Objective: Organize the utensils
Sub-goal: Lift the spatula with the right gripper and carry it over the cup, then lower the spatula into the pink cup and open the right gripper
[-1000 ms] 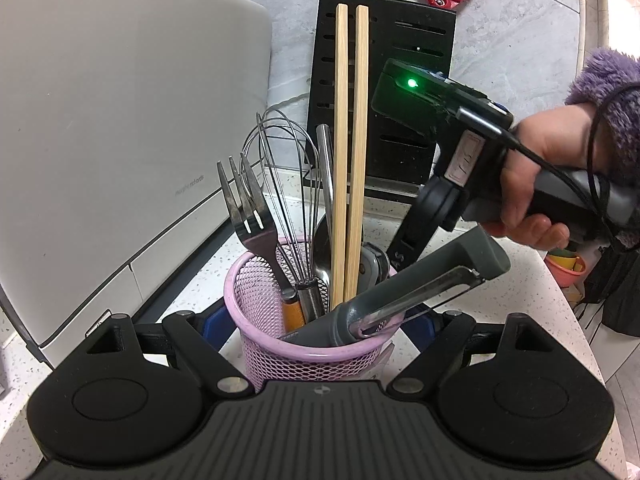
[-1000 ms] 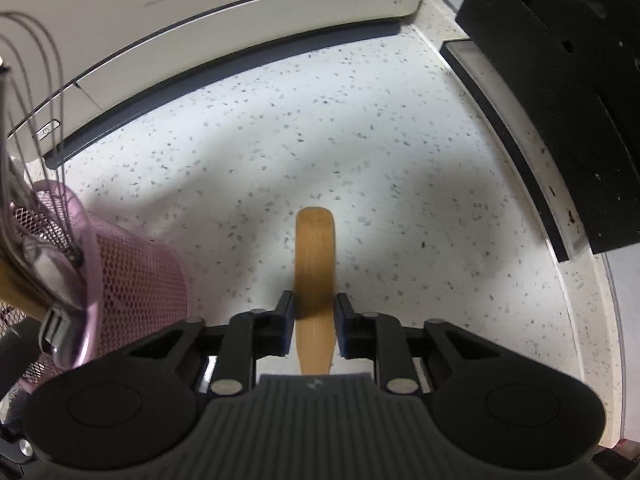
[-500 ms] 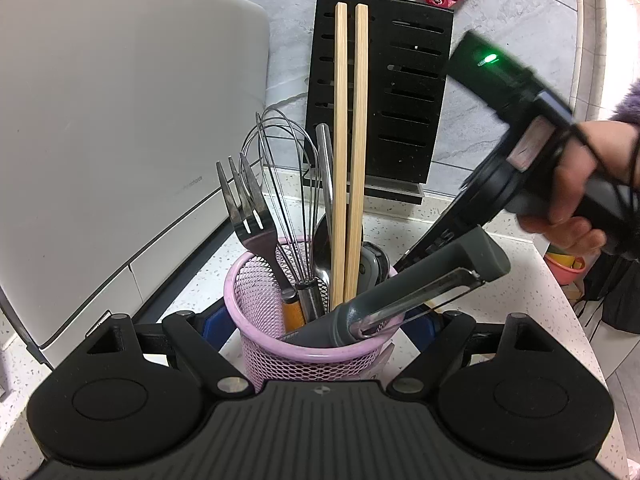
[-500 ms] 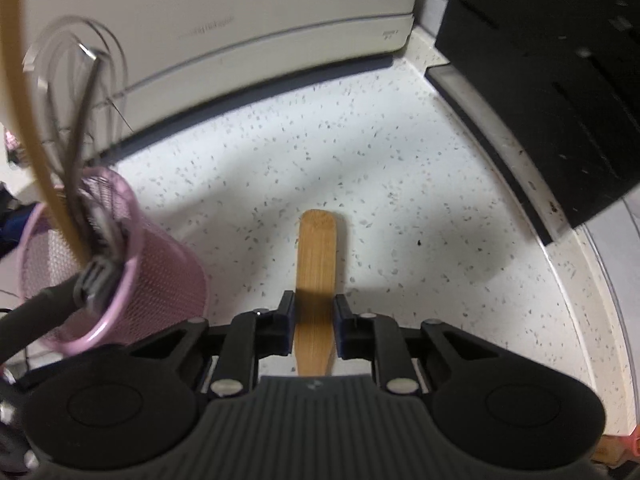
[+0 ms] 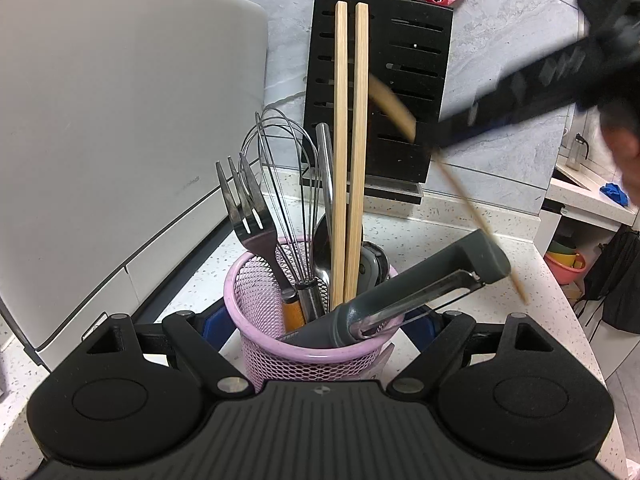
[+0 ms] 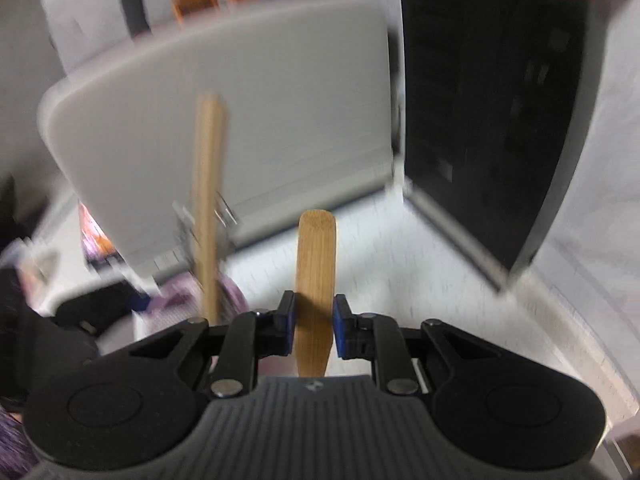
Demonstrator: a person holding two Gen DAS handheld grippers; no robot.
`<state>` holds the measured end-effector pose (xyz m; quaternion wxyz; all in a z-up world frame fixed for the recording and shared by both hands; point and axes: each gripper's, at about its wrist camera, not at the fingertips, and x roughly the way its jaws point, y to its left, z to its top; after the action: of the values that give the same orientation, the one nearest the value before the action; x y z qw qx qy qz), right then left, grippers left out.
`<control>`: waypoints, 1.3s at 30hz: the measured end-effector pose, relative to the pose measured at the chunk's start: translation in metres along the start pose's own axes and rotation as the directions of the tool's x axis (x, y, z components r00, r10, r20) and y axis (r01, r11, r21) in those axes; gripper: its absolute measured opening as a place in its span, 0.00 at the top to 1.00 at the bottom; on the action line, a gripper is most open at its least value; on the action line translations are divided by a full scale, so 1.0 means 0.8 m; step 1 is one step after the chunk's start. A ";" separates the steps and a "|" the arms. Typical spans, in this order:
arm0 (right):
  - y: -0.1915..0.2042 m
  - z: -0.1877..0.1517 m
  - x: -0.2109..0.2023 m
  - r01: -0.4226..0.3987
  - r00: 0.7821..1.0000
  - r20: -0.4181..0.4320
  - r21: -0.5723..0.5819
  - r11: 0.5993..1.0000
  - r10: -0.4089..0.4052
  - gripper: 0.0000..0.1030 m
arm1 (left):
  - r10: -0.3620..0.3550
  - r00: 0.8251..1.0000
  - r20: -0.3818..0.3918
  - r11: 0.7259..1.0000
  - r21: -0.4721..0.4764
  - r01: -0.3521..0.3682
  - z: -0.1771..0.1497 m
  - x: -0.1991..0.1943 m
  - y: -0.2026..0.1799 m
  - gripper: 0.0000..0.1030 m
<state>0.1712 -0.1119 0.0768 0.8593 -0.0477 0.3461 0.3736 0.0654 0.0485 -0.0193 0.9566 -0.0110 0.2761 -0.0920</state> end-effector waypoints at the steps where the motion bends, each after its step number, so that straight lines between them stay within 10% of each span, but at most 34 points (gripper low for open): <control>1: 0.005 0.000 -0.012 -0.005 0.998 0.056 -0.004 1.000 0.006 0.84 | -0.002 1.000 -0.001 1.000 0.001 0.002 0.000 0.000 0.000 0.05; 10: 0.033 -0.022 -0.047 -0.073 0.900 0.429 -0.037 0.997 0.082 0.84 | -0.011 1.000 -0.010 1.000 0.007 0.011 0.002 -0.001 0.006 0.05; 17: 0.037 -0.042 -0.020 -0.184 0.837 0.517 -0.039 0.982 0.177 0.84 | -0.010 1.000 -0.017 1.000 0.009 0.010 0.003 -0.006 0.007 0.05; 32: 0.029 -0.091 0.001 -0.228 0.835 0.508 -0.029 0.973 0.211 0.84 | -0.008 1.000 -0.019 1.000 0.010 0.008 0.007 -0.006 0.005 0.05; 34: 0.027 -0.098 -0.003 -0.233 0.842 0.495 -0.026 0.972 0.215 1.00 | -0.008 1.000 -0.020 1.000 0.011 0.009 0.007 -0.006 0.005 0.05; 39: 0.022 -0.109 -0.008 -0.229 0.860 0.467 -0.012 0.973 0.208 1.00 | -0.007 1.000 -0.018 1.000 0.010 0.007 0.007 -0.005 0.003 0.04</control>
<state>0.1071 -0.1330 0.0179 0.8699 0.1017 0.1416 0.4614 0.0655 0.0516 -0.0129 0.9539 -0.0062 0.2840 -0.0970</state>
